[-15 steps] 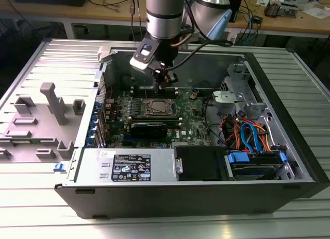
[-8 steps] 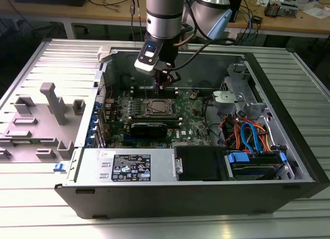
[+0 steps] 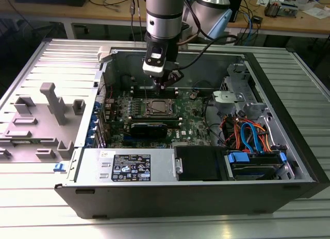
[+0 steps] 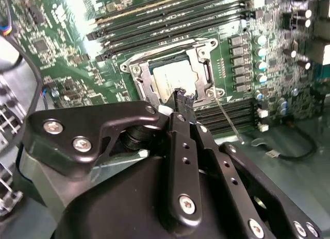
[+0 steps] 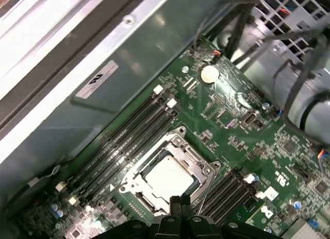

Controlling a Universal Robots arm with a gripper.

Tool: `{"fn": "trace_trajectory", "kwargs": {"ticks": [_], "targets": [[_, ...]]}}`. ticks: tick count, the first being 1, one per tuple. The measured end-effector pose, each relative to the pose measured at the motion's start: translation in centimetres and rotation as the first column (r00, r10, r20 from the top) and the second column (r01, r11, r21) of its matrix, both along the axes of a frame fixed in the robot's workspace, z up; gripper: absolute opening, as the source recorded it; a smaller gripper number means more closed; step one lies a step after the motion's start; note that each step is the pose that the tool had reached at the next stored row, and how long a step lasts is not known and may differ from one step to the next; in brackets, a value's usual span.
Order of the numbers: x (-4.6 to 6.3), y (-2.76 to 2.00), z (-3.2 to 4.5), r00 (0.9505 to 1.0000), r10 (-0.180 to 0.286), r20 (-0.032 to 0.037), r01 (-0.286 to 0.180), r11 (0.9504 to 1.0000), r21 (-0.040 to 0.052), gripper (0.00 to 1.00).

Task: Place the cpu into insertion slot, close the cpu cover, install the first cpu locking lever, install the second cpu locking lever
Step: 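Install the first cpu locking lever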

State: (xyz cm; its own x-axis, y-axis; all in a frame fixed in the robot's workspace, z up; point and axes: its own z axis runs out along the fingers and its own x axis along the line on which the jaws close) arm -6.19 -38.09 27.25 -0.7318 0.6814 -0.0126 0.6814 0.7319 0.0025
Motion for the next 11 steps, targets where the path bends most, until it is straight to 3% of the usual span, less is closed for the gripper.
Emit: {"fn": "trace_trajectory", "kwargs": {"ticks": [1, 4, 11], "targets": [[0.00, 0.00, 0.00, 0.9991, 0.041, 0.0001, -0.041, 0.9991, 0.0000, 0.11], [0.00, 0.00, 0.00, 0.9949, 0.101, 0.0001, -0.101, 0.9949, 0.0000, 0.11], [0.00, 0.00, 0.00, 0.9919, 0.127, 0.0001, -0.127, 0.9919, 0.0000, 0.11]]}}
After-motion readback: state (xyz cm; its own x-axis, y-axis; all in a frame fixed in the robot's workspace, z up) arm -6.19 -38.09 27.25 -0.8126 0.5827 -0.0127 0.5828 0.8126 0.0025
